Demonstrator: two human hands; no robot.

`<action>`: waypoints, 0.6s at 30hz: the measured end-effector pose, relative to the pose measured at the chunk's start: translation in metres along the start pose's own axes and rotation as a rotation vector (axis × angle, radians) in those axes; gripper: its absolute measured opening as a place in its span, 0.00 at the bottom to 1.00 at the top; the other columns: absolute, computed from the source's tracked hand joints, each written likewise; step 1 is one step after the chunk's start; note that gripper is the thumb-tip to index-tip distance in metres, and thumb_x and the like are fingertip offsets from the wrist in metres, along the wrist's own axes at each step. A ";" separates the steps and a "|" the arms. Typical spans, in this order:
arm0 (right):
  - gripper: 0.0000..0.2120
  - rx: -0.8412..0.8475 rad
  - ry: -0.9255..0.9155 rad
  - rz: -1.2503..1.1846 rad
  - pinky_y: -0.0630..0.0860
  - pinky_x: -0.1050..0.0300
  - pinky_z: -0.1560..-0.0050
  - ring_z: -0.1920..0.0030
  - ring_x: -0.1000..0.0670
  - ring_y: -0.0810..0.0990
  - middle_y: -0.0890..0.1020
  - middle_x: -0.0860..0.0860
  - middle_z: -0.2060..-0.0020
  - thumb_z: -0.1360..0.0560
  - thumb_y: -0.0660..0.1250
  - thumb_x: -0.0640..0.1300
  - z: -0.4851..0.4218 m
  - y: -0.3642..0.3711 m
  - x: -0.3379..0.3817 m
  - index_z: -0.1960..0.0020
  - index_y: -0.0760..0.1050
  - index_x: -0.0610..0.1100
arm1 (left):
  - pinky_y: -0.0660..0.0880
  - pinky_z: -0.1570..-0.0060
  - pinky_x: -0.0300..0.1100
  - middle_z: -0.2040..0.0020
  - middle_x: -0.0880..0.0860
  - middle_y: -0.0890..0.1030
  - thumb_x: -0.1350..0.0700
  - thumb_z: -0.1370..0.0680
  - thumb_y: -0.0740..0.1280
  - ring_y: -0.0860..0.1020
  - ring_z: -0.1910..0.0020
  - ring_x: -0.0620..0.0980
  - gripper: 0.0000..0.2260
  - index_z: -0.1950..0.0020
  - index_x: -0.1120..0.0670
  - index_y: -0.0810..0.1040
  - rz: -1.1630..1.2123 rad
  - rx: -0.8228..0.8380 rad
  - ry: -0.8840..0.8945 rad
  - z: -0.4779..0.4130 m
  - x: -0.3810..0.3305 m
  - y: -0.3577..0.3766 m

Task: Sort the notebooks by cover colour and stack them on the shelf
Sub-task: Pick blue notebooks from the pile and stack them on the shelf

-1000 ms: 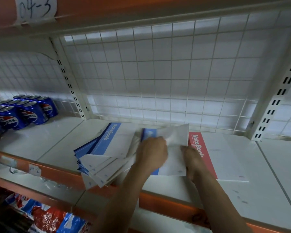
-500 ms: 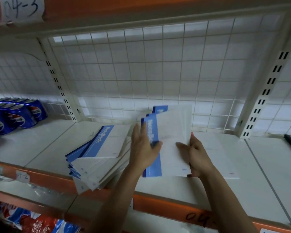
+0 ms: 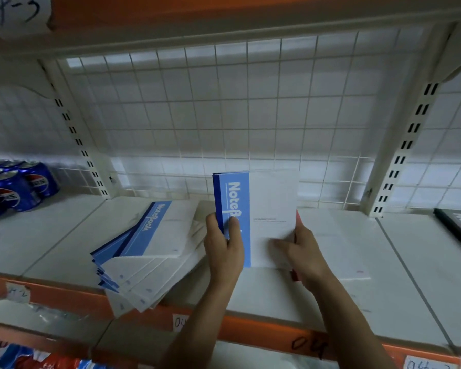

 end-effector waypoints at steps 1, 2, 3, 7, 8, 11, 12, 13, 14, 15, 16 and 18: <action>0.30 -0.019 0.004 -0.025 0.75 0.72 0.56 0.52 0.61 0.81 0.83 0.59 0.50 0.30 0.57 0.24 0.000 0.000 -0.002 0.52 0.76 0.59 | 0.72 0.63 0.38 0.56 0.47 0.80 0.53 0.22 0.59 0.78 0.60 0.43 0.01 0.53 0.49 0.69 -0.001 -0.010 -0.011 0.002 0.002 0.001; 0.29 -0.042 0.010 -0.040 0.74 0.72 0.62 0.56 0.60 0.81 0.84 0.58 0.52 0.30 0.57 0.24 0.000 0.001 -0.002 0.52 0.76 0.59 | 0.72 0.62 0.39 0.55 0.49 0.79 0.54 0.21 0.58 0.78 0.59 0.45 0.01 0.52 0.50 0.68 -0.004 -0.025 -0.014 0.003 0.003 0.001; 0.29 -0.064 0.013 -0.043 0.74 0.72 0.66 0.59 0.59 0.81 0.84 0.56 0.52 0.30 0.56 0.24 -0.001 0.002 -0.002 0.51 0.76 0.59 | 0.72 0.62 0.40 0.55 0.49 0.79 0.54 0.22 0.56 0.78 0.59 0.46 0.03 0.51 0.50 0.68 0.001 -0.042 -0.016 0.002 0.002 0.002; 0.30 -0.062 0.006 -0.046 0.76 0.61 0.45 0.45 0.55 0.80 0.82 0.54 0.46 0.32 0.56 0.23 -0.003 0.007 -0.010 0.46 0.75 0.55 | 0.69 0.64 0.43 0.56 0.54 0.78 0.56 0.21 0.54 0.75 0.60 0.54 0.04 0.53 0.53 0.67 -0.051 -0.034 -0.062 0.001 0.008 0.003; 0.28 -0.056 0.020 -0.009 0.76 0.61 0.46 0.45 0.55 0.79 0.82 0.53 0.46 0.32 0.56 0.25 -0.003 0.009 -0.015 0.44 0.74 0.52 | 0.67 0.63 0.43 0.55 0.56 0.77 0.59 0.20 0.54 0.74 0.61 0.56 0.04 0.54 0.55 0.66 -0.081 -0.007 -0.103 0.002 0.013 0.003; 0.17 -0.115 0.042 0.128 0.73 0.60 0.58 0.55 0.50 0.78 0.81 0.48 0.55 0.35 0.56 0.35 0.000 0.015 -0.027 0.50 0.77 0.39 | 0.63 0.61 0.43 0.52 0.61 0.76 0.63 0.20 0.54 0.71 0.59 0.56 0.04 0.54 0.58 0.64 -0.196 0.053 -0.218 0.002 0.025 0.004; 0.14 -0.159 0.043 0.150 0.72 0.58 0.60 0.59 0.50 0.76 0.79 0.46 0.59 0.36 0.55 0.35 0.002 0.016 -0.029 0.56 0.76 0.36 | 0.62 0.61 0.42 0.52 0.61 0.76 0.64 0.20 0.54 0.72 0.58 0.56 0.04 0.54 0.58 0.63 -0.219 0.060 -0.220 0.003 0.024 0.005; 0.10 -0.209 0.045 0.160 0.72 0.55 0.61 0.61 0.48 0.75 0.77 0.45 0.61 0.35 0.55 0.34 0.004 0.015 -0.030 0.59 0.73 0.35 | 0.61 0.61 0.41 0.52 0.62 0.75 0.64 0.20 0.54 0.71 0.58 0.56 0.04 0.54 0.58 0.63 -0.226 0.066 -0.203 0.004 0.020 0.006; 0.07 -0.265 0.047 0.164 0.72 0.53 0.60 0.61 0.46 0.75 0.76 0.45 0.62 0.33 0.56 0.33 0.006 0.011 -0.030 0.58 0.71 0.34 | 0.60 0.62 0.40 0.52 0.62 0.75 0.64 0.20 0.54 0.71 0.58 0.56 0.04 0.54 0.58 0.63 -0.214 0.073 -0.175 0.005 0.015 0.007; 0.06 -0.312 0.059 0.159 0.72 0.52 0.59 0.60 0.45 0.75 0.75 0.47 0.61 0.30 0.57 0.32 0.010 0.006 -0.022 0.54 0.70 0.35 | 0.60 0.63 0.40 0.53 0.62 0.75 0.65 0.20 0.54 0.70 0.59 0.55 0.04 0.54 0.58 0.62 -0.193 0.088 -0.143 0.006 0.009 0.009; 0.08 -0.351 0.073 0.149 0.72 0.55 0.60 0.61 0.47 0.74 0.75 0.50 0.62 0.27 0.57 0.31 0.014 -0.001 -0.018 0.50 0.68 0.38 | 0.60 0.63 0.40 0.53 0.61 0.75 0.64 0.20 0.54 0.70 0.60 0.55 0.04 0.54 0.58 0.62 -0.175 0.111 -0.111 0.007 0.002 0.013; 0.13 -0.420 0.085 0.140 0.70 0.66 0.67 0.64 0.52 0.73 0.74 0.55 0.63 0.26 0.58 0.31 0.024 -0.019 -0.008 0.44 0.66 0.43 | 0.63 0.62 0.41 0.52 0.60 0.76 0.64 0.20 0.53 0.72 0.59 0.58 0.04 0.52 0.58 0.64 -0.153 0.163 -0.053 0.013 -0.011 0.024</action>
Point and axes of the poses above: each hand's wrist, its own z-axis away from the middle knuckle, its own y-axis out of the palm, x = y × z, the point moved 4 cm from there along -z, towards the middle knuckle
